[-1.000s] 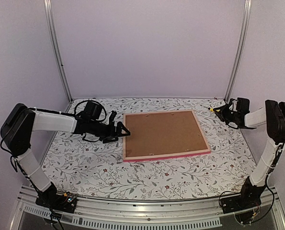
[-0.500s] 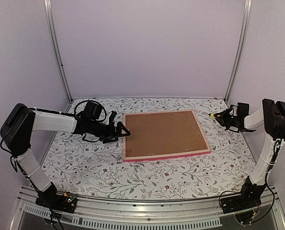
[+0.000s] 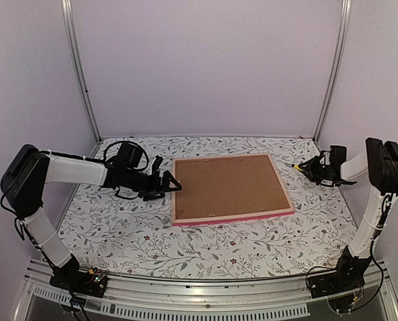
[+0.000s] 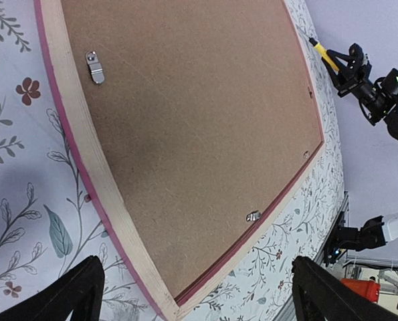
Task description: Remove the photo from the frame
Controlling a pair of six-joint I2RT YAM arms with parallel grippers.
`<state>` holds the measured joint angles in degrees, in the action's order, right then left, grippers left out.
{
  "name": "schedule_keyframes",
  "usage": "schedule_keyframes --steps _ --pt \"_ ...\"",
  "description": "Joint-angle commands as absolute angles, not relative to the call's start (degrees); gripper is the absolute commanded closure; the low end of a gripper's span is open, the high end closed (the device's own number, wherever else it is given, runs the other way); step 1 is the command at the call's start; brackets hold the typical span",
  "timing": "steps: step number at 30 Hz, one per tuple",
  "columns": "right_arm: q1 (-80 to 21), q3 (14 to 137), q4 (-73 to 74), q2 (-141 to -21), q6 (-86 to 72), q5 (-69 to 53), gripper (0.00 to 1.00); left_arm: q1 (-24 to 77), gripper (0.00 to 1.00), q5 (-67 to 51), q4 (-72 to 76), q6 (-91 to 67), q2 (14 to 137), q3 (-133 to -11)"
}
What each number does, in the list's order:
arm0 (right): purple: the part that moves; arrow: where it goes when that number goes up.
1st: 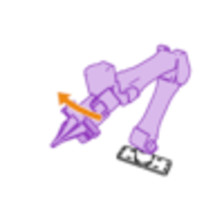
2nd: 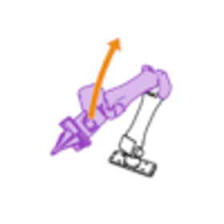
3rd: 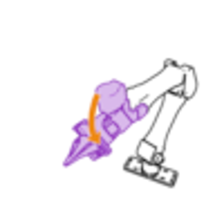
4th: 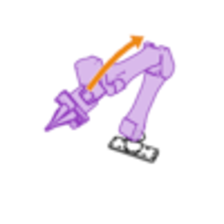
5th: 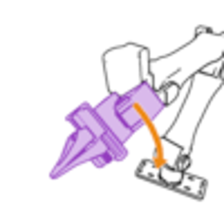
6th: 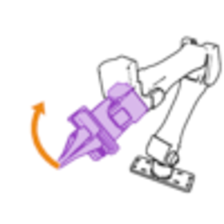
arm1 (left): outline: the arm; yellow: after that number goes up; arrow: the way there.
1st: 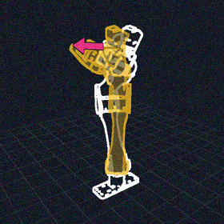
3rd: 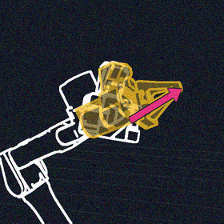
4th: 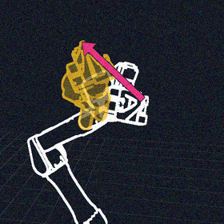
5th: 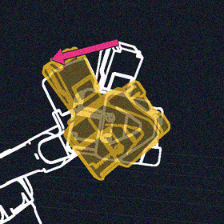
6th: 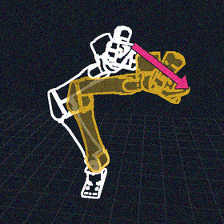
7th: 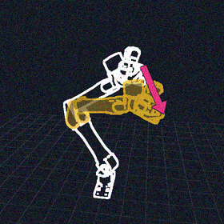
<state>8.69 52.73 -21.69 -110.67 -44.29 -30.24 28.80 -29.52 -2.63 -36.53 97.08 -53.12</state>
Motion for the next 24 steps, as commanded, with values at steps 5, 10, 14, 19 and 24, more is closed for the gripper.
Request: schedule_keyframes --steps 5,10,14,19,24 --pt "8.8 51.6 -17.3 -108.9 -39.1 -27.0 0.67 28.2 0.01 -29.7 -1.9 -36.1 96.0 -52.1" --pt "8.8 51.3 -14.5 -107.7 -37.0 -25.0 0.61 28.1 0.00 -30.0 -1.5 -36.3 96.4 -52.3" --pt "8.6 50.8 -12.5 -106.7 -35.6 -23.1 0.60 28.2 0.01 -30.0 -1.5 -36.1 96.6 -52.5" --pt "7.3 50.6 -9.4 -105.2 -33.3 -19.8 0.58 28.1 0.01 -30.0 -1.5 -36.0 96.8 -52.4" --pt "4.9 51.3 -5.0 -103.4 -30.5 -15.3 0.56 28.1 0.01 -30.1 -1.3 -36.1 97.1 -52.5"
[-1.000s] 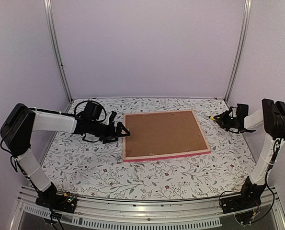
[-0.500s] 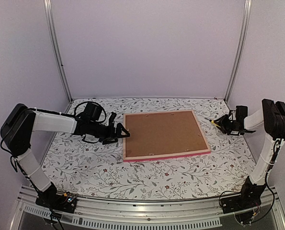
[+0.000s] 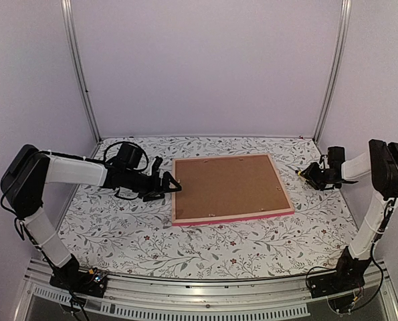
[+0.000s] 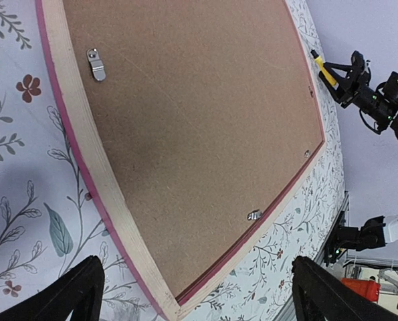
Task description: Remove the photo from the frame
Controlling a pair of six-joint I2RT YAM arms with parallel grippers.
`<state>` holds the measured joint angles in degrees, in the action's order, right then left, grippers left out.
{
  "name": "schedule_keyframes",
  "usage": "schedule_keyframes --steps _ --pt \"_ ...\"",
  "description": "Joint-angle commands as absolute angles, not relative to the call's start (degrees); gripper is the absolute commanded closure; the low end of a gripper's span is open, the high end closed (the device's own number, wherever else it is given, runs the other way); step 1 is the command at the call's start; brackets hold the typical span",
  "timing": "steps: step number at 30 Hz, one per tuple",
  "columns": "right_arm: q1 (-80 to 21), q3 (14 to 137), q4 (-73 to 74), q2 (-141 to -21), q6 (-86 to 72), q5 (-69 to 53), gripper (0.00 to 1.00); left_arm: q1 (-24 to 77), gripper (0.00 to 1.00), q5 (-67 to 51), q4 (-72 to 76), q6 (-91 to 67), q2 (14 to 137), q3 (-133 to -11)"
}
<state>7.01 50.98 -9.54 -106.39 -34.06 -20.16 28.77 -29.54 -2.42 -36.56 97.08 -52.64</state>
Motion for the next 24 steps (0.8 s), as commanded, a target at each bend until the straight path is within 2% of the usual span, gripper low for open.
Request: schedule_keyframes --steps 1,15,24 --pt "4.5 51.5 -4.1 -103.3 -30.1 -14.4 0.55 28.1 0.01 -30.1 -1.3 -36.1 97.2 -52.6" --pt "2.7 52.3 2.0 -100.5 -26.7 -8.6 0.44 28.1 0.01 -30.6 -1.1 -36.1 97.7 -53.1" --pt "1.2 53.0 4.0 -100.4 -25.8 -6.8 0.31 28.1 0.01 -30.6 -1.3 -36.1 97.9 -53.5"
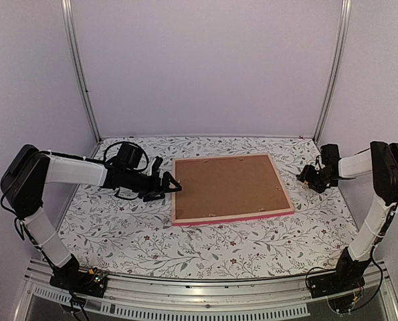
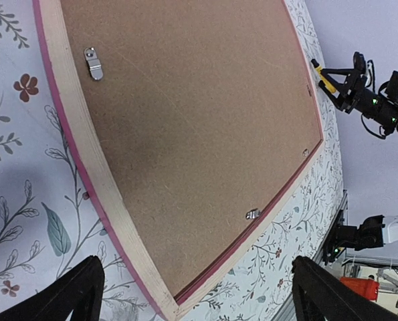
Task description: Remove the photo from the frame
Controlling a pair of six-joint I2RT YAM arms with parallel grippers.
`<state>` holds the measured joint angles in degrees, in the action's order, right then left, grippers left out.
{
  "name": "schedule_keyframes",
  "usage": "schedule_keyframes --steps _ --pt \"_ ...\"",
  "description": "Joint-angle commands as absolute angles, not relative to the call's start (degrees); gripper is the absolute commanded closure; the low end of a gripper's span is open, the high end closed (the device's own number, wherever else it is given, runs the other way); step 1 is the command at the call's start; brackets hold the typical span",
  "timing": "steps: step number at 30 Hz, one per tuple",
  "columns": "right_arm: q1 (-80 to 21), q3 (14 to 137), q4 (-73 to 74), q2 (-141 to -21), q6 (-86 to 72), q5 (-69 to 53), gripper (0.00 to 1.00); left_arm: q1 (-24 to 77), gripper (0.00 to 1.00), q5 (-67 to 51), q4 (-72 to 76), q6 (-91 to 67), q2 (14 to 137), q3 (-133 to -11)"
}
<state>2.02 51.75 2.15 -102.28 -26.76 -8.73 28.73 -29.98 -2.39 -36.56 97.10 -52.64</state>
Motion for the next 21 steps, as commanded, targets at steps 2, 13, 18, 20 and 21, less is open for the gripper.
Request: schedule_keyframes --steps 2,13,18,20,21 --pt "1.0 53.0 4.6 -100.4 -25.7 -6.1 0.28 28.1 0.01 -30.5 -1.4 -36.1 97.9 -53.6" --pt "-2.5 54.9 9.4 -100.0 -23.7 2.3 0.15 28.1 0.01 -30.6 -1.5 -36.0 98.3 -54.0" --pt "-4.2 55.5 11.5 -100.0 -22.7 5.7 0.14 28.2 0.01 -30.5 -1.5 -36.0 98.4 -53.9" --pt "-4.2 55.5 11.9 -100.0 -22.7 6.2 0.13 28.2 0.01 -30.6 -1.5 -35.9 98.4 -53.9" --pt "-4.2 55.6 12.1 -100.0 -22.6 6.5 0.13 28.2 0.01 -30.6 -1.5 -36.0 98.4 -53.9"
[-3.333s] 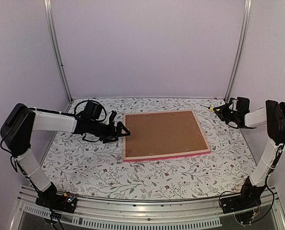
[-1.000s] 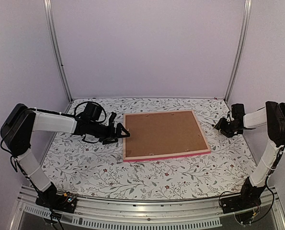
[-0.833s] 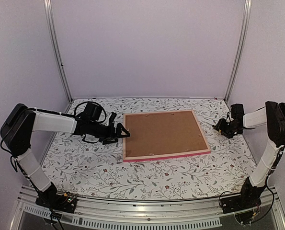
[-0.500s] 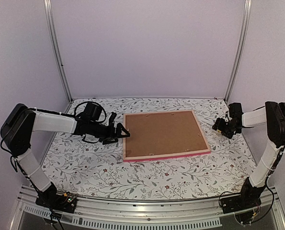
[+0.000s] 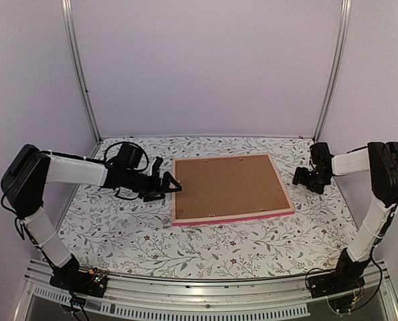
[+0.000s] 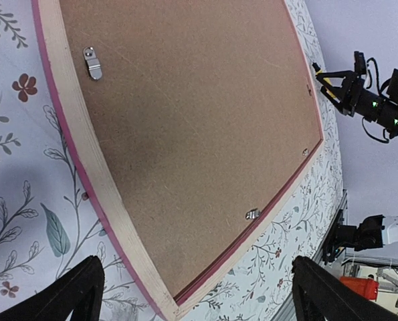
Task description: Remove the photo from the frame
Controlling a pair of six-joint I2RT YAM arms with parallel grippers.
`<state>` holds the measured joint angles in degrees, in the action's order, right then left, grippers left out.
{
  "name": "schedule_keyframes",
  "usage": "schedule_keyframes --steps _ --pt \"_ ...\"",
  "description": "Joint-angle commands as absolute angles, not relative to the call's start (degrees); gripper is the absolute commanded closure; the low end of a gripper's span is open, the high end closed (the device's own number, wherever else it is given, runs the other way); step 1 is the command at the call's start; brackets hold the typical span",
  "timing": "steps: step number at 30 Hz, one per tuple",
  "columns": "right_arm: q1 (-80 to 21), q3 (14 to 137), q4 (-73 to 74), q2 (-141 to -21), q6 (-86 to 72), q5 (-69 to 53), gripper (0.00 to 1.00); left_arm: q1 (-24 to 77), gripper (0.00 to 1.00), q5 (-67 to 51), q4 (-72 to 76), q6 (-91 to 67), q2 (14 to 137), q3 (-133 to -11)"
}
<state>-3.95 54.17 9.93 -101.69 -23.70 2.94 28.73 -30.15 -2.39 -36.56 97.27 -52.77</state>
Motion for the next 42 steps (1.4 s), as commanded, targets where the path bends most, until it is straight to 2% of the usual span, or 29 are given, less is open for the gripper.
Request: schedule_keyframes --steps 1,21,34,42 --pt "-4.4 55.8 12.7 -100.0 -22.5 7.2 0.13 28.2 0.01 -30.6 -1.5 -36.0 98.4 -53.9" --pt "-10.0 63.4 22.1 -106.4 -19.3 17.2 0.06 28.2 0.00 -30.7 -1.3 -35.8 98.4 -53.7" --pt "-9.0 62.1 20.0 -99.2 -20.3 11.5 0.01 28.1 0.01 -31.0 -1.2 -35.4 98.5 -53.6" --pt "-9.0 62.8 17.8 -100.3 -18.2 4.5 0.09 28.0 0.01 -31.2 -1.0 -35.6 97.9 -53.1"
